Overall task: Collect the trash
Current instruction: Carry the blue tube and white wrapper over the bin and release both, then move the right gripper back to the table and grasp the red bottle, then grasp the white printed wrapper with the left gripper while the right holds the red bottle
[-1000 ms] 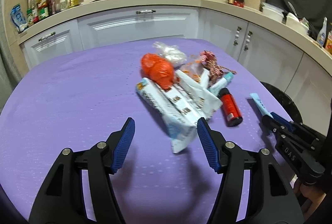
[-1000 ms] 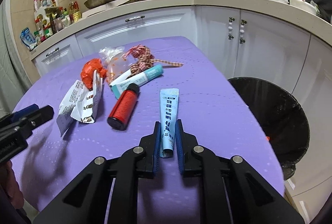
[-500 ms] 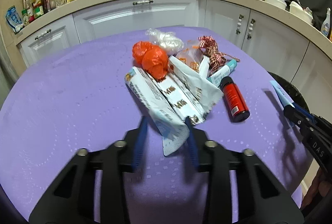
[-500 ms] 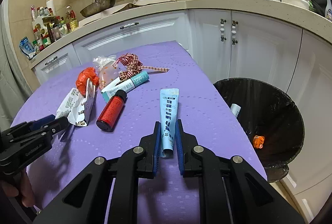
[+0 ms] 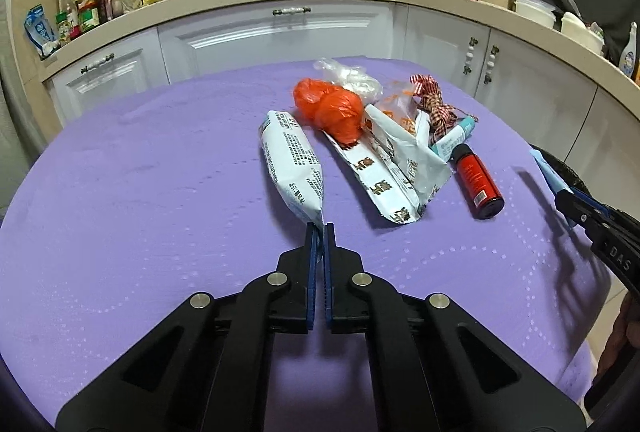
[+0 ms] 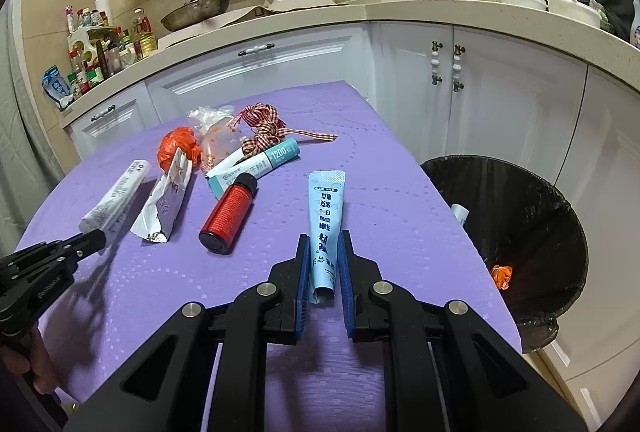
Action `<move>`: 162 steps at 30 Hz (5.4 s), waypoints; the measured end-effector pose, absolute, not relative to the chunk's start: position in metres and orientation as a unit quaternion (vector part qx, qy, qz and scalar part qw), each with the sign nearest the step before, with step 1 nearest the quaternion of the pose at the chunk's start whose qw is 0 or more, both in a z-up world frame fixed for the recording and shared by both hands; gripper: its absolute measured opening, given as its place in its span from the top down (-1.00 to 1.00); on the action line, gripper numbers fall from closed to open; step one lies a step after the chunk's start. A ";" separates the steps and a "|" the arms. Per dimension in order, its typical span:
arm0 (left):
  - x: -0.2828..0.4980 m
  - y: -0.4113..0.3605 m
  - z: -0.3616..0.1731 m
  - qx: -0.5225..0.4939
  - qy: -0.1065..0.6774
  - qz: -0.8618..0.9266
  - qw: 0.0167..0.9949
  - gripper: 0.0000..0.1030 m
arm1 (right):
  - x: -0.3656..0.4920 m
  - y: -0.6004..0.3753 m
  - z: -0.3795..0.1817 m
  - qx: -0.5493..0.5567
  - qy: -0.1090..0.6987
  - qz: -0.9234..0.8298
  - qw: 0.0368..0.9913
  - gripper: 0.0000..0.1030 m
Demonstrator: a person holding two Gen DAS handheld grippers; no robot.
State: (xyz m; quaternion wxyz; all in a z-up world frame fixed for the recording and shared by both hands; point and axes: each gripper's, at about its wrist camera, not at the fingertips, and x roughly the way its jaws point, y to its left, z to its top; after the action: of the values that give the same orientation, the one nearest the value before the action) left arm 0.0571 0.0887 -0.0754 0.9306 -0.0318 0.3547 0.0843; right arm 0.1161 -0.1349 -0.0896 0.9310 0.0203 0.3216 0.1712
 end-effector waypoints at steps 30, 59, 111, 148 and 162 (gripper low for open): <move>0.107 -0.079 -0.041 0.050 0.311 -0.127 0.941 0.95 | 0.128 -0.262 -0.074 0.064 0.286 0.024 0.956 0.71; 0.202 -0.162 -0.076 0.070 0.358 -0.174 0.915 0.27 | 0.180 -0.312 -0.110 0.089 0.307 -0.019 0.947 0.25; 0.066 0.150 -0.048 -0.061 0.329 0.120 0.934 -0.03 | 0.145 -0.046 -0.087 -0.025 0.353 0.196 0.914 0.13; 0.111 0.042 -0.062 -0.015 0.343 0.028 0.939 -0.04 | 0.148 -0.121 -0.092 0.014 0.354 0.170 0.920 0.53; 0.143 0.041 -0.084 -0.047 0.403 0.023 0.914 0.56 | 0.153 -0.148 -0.096 0.033 0.353 0.162 0.921 0.52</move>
State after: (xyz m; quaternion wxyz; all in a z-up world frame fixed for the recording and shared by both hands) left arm 0.1430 0.0406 -0.0836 0.9139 -0.0465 0.4027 0.0234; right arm 0.1529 -0.1478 -0.0963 0.9207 0.0329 0.3533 0.1623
